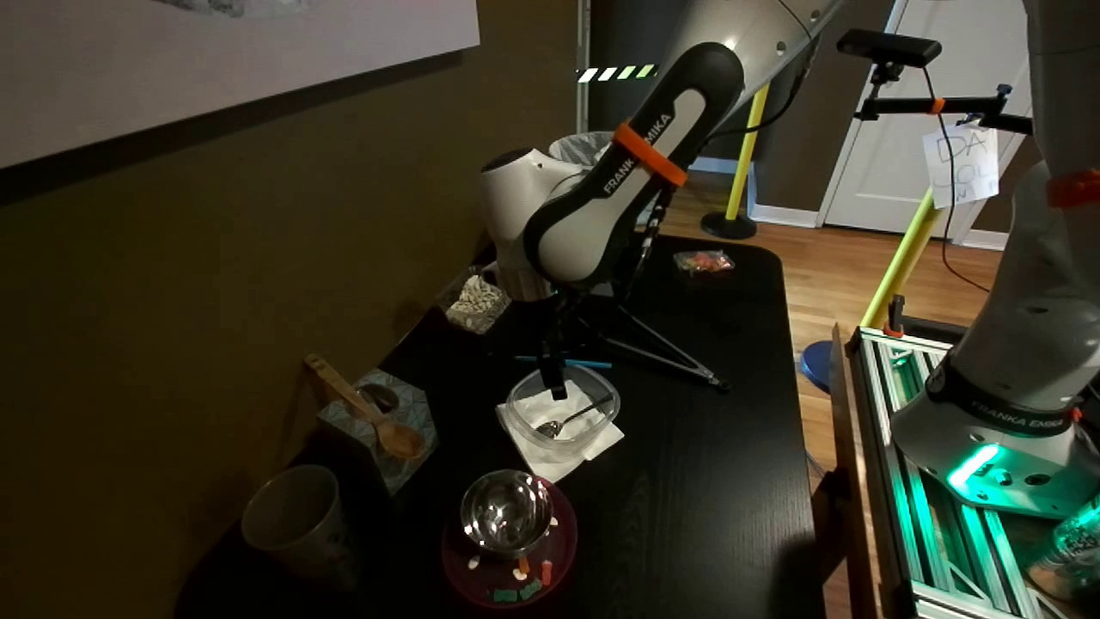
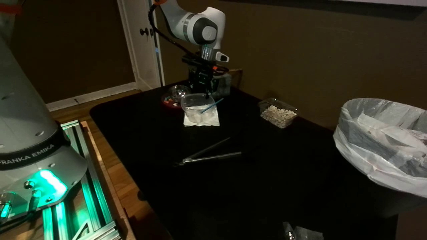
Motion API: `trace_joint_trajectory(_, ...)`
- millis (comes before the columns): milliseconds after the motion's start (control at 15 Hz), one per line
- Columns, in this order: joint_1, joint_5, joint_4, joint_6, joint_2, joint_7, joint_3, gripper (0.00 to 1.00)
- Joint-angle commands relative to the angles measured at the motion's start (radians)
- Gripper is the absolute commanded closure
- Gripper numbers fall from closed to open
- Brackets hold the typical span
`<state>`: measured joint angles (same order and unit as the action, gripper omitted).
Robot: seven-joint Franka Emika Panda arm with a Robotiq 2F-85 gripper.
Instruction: Use the spoon to transfer some contents from the right bowl to the silver bowl
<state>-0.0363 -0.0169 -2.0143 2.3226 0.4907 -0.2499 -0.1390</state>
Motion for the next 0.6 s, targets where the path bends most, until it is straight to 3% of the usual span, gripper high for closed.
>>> trace_joint_trajectory(0, -0.003, 0.006, 0.003, -0.003, 0.000, -0.006, 0.003, 0.15)
trace_joint_trajectory(133, -0.003, 0.008, 0.003, -0.003, 0.000, -0.007, 0.002, 0.00)
trace_joint_trajectory(533, 0.002, 0.013, 0.020, 0.007, 0.074, -0.010, 0.008, 0.00)
